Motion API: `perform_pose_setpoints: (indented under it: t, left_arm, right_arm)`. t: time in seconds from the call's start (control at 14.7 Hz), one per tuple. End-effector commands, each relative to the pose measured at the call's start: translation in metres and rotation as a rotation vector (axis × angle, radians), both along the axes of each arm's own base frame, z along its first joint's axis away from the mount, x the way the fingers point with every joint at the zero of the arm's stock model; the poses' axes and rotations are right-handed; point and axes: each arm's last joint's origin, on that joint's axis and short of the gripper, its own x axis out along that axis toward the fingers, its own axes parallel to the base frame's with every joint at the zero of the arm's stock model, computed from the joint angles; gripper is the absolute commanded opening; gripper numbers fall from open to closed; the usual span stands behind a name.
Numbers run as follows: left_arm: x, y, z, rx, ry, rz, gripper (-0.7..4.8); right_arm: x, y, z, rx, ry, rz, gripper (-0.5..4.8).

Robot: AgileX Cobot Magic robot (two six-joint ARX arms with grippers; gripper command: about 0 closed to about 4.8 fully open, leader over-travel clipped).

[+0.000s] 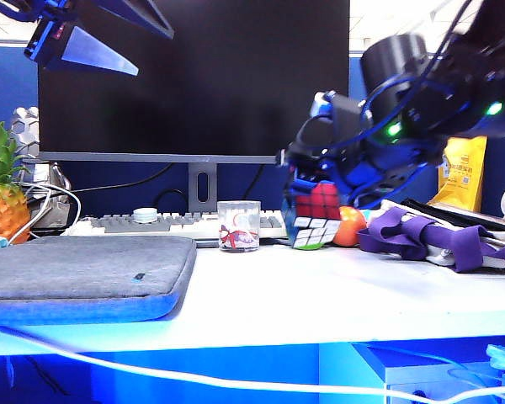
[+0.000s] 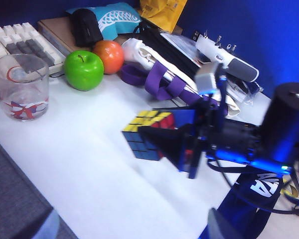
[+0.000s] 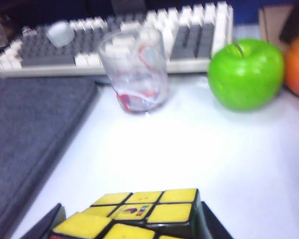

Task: Rotate the Rubik's Cube so that its red face is facing towards you.

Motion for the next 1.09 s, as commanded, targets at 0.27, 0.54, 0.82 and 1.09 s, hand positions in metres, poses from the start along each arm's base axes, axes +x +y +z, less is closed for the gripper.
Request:
perform_pose_setpoints:
  t: [0.27, 0.54, 0.82, 1.09]
  left_arm:
    - [0.000, 0.000, 0.002, -0.012, -0.010, 0.003, 3.95]
    - [0.000, 0.000, 0.002, -0.010, -0.004, 0.002, 3.95]
    - [-0.001, 0.000, 0.000, -0.006, 0.008, 0.002, 3.95]
    - [-0.001, 0.000, 0.000, -0.006, 0.010, 0.002, 3.95]
  right_arm:
    - [0.014, 0.007, -0.021, 0.031, 0.042, -0.002, 0.20]
    - [0.013, 0.007, -0.025, 0.022, 0.076, -0.004, 0.21]
    - [0.011, 0.007, -0.030, 0.007, 0.124, 0.017, 1.48]
    - [0.011, 0.007, -0.030, 0.007, 0.126, 0.020, 2.59]
